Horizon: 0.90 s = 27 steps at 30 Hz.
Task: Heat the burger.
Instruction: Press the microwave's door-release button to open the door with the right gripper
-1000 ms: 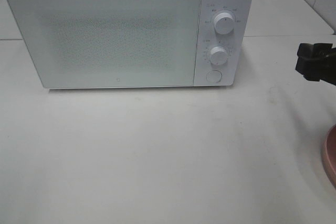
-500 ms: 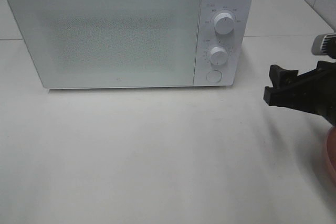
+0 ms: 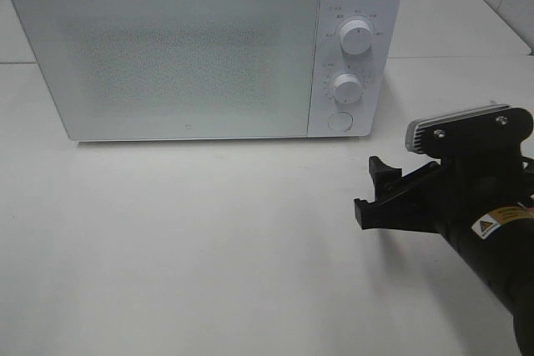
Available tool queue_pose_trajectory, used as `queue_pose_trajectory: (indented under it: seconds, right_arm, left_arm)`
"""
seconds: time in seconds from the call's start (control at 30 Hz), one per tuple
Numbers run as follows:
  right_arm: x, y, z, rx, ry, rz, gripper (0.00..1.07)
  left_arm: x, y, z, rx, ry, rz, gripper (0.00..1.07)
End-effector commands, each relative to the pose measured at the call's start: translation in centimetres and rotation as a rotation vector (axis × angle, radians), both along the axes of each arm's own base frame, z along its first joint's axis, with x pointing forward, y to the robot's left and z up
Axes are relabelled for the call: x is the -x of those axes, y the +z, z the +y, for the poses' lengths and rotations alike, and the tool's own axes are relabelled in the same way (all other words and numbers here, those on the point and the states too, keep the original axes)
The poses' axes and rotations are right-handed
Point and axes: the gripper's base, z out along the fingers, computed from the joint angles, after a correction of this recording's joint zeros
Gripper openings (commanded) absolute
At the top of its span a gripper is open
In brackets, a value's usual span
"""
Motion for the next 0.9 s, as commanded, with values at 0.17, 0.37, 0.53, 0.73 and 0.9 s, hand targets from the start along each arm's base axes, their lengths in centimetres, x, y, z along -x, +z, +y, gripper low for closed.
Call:
queue_pose_trajectory:
  seconds: [0.17,0.37,0.53,0.73,0.9]
  right_arm:
    - [-0.9,-0.1,1.7,-0.024,-0.004,-0.023,0.75]
    - [-1.2,-0.5,2.1,-0.018,-0.009,-0.010,0.75]
    - [-1.2,-0.4,2.0,-0.039,-0.026,-0.018,0.71]
    - [-1.2,-0.4,2.0,-0.219,-0.091,-0.005,0.59]
    - [-1.2,-0.4,2.0,-0.412,-0.156,0.010,0.44]
  left_arm:
    - [0.3,0.1,-0.1,0.006,-0.008,-0.037,1.00]
    - [0.3,0.1,-0.1,0.006,-0.008,-0.037,1.00]
    - [0.3,0.1,-0.1,0.006,-0.008,-0.037,1.00]
    - [0.3,0.1,-0.1,0.006,-0.008,-0.037,1.00]
    - [0.3,0.1,-0.1,0.006,-0.008,-0.037,1.00]
